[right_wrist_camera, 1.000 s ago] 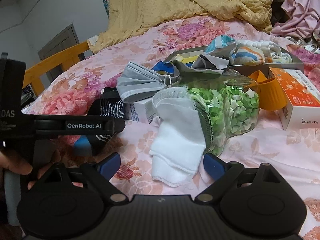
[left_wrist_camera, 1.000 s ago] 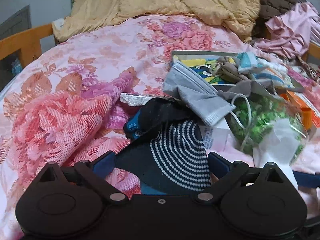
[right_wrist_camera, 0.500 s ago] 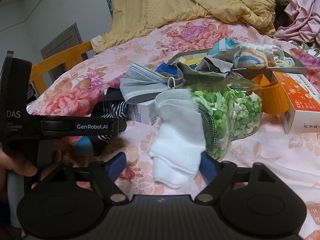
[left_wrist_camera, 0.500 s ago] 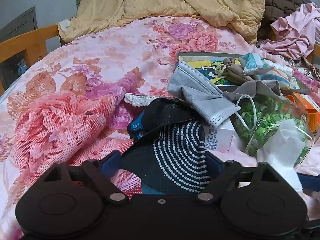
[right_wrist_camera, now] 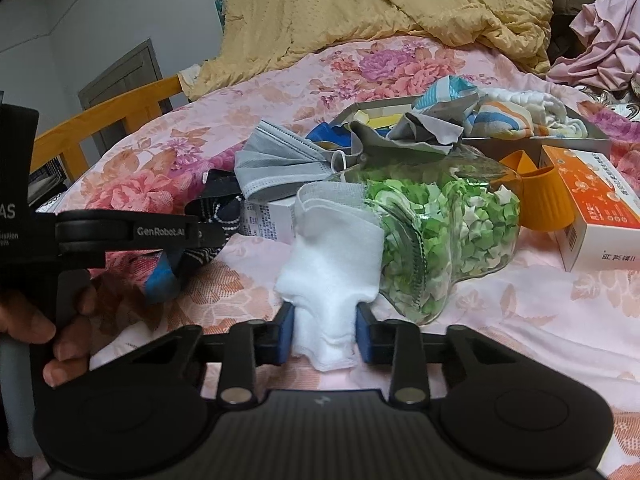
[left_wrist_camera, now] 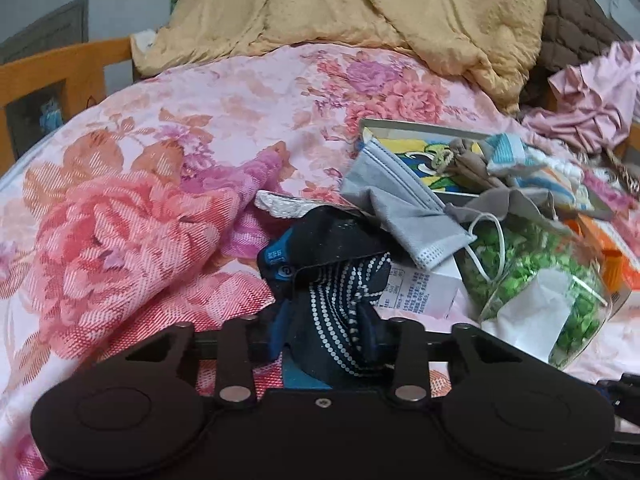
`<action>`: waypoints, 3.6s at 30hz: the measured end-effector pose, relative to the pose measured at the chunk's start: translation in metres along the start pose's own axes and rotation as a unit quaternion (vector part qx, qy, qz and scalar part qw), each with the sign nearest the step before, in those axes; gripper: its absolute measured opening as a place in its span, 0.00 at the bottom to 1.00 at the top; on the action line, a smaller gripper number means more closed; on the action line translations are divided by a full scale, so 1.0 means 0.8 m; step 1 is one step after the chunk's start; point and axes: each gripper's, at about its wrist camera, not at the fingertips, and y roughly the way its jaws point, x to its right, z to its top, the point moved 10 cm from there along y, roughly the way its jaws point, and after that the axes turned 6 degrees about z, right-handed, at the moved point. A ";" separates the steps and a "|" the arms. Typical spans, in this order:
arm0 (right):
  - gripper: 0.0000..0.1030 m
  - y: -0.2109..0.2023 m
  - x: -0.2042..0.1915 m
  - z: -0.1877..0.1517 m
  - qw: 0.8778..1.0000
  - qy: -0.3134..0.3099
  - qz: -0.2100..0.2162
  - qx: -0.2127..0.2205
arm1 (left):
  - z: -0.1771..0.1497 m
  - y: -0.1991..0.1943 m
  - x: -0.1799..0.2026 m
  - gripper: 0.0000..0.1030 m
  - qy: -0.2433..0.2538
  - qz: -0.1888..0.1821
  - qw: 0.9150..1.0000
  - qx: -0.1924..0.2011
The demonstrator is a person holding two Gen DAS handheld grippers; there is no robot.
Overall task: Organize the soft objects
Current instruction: 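Carry the black sock with the left tool while the right tool carries the white cloth to the tray, then open the left tool over the tray while the right tool releases the white cloth there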
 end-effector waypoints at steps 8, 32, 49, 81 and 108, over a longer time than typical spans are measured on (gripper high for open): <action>0.15 -0.001 0.001 0.002 1.000 -0.006 -0.008 0.003 | -0.001 -0.009 0.006 0.03 -0.007 -0.026 1.000 0.001; 0.09 -0.066 -0.005 0.045 0.997 -0.009 0.003 0.077 | -0.009 -0.094 0.059 0.02 -0.024 -0.074 0.997 -0.006; 0.09 -0.140 0.016 0.086 0.991 -0.016 -0.011 0.131 | 0.022 -0.160 0.101 0.02 -0.041 -0.105 0.993 0.033; 0.10 -0.027 0.221 0.232 0.986 -0.021 -0.062 0.156 | 0.225 0.002 0.242 0.02 -0.006 -0.134 0.990 0.046; 0.12 0.030 0.282 0.253 0.990 -0.010 -0.061 0.124 | 0.237 0.146 0.315 0.03 -0.062 -0.116 0.991 -0.013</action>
